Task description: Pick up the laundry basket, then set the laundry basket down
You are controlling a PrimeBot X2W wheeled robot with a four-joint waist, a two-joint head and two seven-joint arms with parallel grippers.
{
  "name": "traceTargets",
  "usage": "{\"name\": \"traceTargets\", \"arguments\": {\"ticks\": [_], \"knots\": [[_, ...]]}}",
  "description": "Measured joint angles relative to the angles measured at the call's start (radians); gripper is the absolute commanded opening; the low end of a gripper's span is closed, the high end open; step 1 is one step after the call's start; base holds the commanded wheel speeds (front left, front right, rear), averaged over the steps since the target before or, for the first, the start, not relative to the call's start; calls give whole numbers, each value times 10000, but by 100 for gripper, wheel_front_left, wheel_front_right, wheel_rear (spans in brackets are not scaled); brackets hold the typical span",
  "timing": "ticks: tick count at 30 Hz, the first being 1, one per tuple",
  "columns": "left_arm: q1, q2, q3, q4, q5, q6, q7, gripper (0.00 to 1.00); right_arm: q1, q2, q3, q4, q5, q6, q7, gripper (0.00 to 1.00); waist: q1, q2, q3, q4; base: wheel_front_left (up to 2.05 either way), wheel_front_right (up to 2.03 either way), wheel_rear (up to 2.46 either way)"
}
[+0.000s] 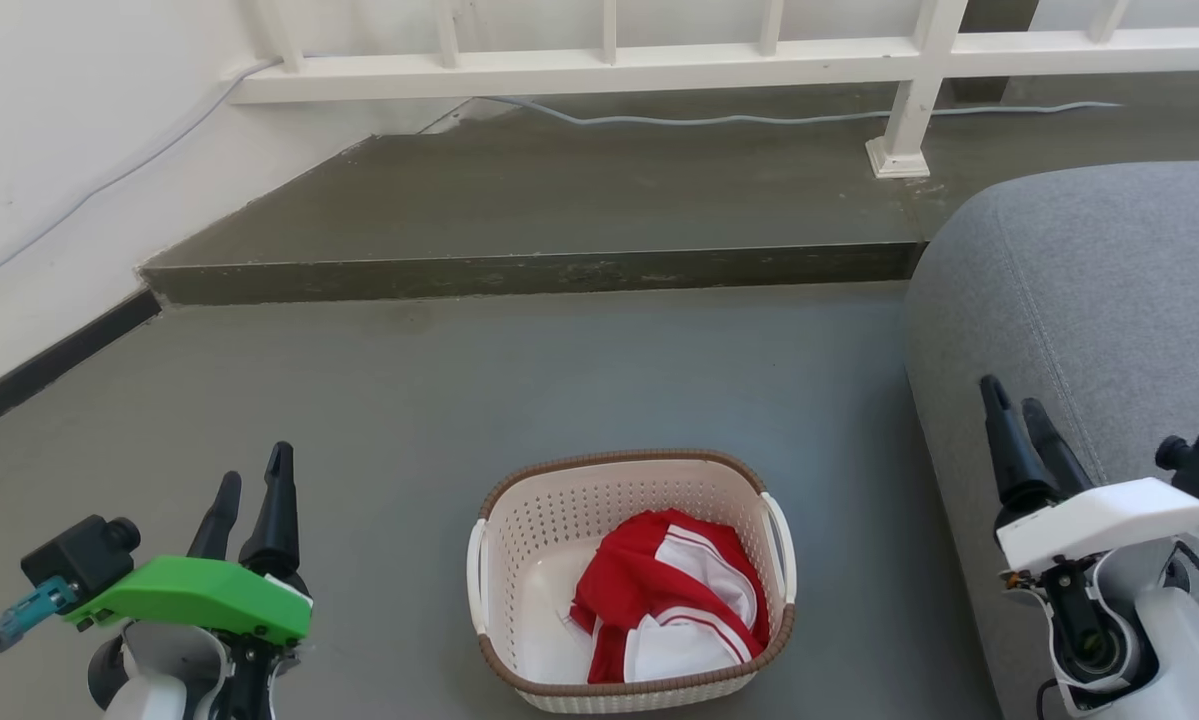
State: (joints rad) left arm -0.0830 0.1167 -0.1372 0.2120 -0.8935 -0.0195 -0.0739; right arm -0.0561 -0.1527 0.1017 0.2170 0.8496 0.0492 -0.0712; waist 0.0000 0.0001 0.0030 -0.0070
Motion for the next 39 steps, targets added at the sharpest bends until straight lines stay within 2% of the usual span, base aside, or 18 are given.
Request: {"name": "traceTargets", "arguments": {"ticks": [11, 39], "knots": [[1, 6, -454, 157, 1377, 330, -366, 100, 7, -13, 495, 77, -1509, -407, -399, 100, 0, 0, -24, 9, 0, 0, 0], [-183, 54, -1237, 759, 4752, 972, -1319, 100, 14, -115, 1306, 238, -4986, -963, -1315, 100, 0, 0, 34, -107, 0, 0, 0]]}}
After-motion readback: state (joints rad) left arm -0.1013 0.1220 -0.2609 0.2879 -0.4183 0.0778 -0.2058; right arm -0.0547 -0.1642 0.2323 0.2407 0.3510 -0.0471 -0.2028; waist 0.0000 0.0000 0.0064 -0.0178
